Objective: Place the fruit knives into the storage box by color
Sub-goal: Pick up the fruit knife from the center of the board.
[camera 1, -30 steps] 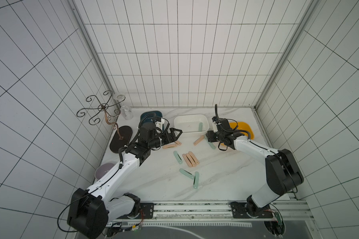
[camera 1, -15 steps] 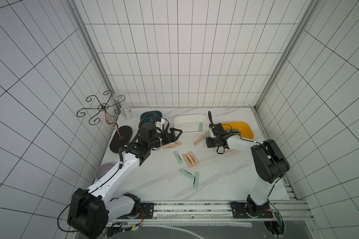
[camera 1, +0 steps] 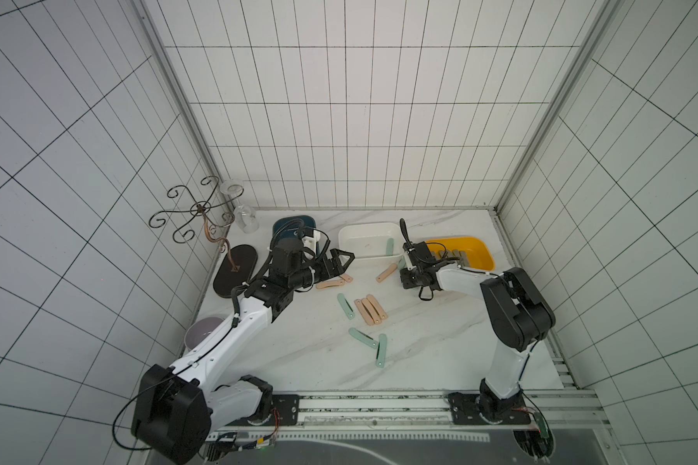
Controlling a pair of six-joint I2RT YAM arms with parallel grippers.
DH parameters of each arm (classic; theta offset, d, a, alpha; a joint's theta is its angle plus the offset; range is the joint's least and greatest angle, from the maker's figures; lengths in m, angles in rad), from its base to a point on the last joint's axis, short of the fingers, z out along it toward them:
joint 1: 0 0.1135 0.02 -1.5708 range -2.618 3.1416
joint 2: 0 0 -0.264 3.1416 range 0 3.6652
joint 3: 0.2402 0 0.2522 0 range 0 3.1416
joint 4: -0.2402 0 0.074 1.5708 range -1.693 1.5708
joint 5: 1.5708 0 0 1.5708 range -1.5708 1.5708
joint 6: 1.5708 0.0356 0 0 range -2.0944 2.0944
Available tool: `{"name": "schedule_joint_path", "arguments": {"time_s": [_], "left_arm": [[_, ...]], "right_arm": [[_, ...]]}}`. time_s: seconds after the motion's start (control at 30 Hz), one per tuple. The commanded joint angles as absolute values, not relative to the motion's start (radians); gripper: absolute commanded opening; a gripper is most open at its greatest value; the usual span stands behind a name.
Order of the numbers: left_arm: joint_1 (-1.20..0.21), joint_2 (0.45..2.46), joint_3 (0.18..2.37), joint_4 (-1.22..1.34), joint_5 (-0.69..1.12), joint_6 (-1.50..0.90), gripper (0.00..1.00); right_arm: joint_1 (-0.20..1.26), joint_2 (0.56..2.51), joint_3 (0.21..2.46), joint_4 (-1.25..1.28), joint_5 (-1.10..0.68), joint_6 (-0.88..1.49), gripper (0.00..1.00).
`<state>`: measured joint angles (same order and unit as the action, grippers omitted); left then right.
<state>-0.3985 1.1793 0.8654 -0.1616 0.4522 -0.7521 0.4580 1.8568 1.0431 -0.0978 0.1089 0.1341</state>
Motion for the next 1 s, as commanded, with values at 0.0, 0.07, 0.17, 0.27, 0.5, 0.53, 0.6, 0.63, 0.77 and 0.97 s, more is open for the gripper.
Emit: {"name": "schedule_joint_path", "arguments": {"time_s": [0.0,0.07,0.17,0.27,0.5,0.53,0.6,0.63,0.77,0.97], "left_arm": [[-0.405,1.187,0.879,-0.148,0.449,-0.758,0.97],[-0.408,1.187,0.88,-0.147,0.448,-0.759,0.97],[-0.408,1.185,0.879,-0.148,0.445,-0.759,0.97],[-0.41,1.184,0.879,-0.147,0.445,-0.761,0.97],[-0.411,1.191,0.886,-0.14,0.442,-0.764,0.97],[-0.411,1.193,0.889,-0.138,0.441,-0.765,0.97],[-0.411,1.201,0.896,-0.136,0.438,-0.765,0.97],[-0.411,1.204,0.9,-0.135,0.436,-0.765,0.97],[-0.411,1.23,0.919,-0.126,0.433,-0.765,0.97],[-0.411,1.274,0.94,-0.106,0.431,-0.764,0.97]], "right_arm": [[0.476,1.876,1.086,-0.157,0.1,0.136,0.32],[0.48,1.862,1.075,-0.157,0.092,0.143,0.3],[0.481,1.833,1.057,-0.155,0.076,0.155,0.28],[0.482,1.794,1.032,-0.152,0.062,0.169,0.28],[0.482,1.673,0.968,-0.153,0.037,0.197,0.27],[0.482,1.657,0.959,-0.155,0.036,0.201,0.27],[0.48,1.615,0.948,-0.163,0.029,0.207,0.27],[0.481,1.597,0.946,-0.167,0.028,0.209,0.27],[0.481,1.521,0.959,-0.185,0.013,0.217,0.27],[0.48,1.521,1.078,-0.198,-0.026,0.23,0.27]]}}
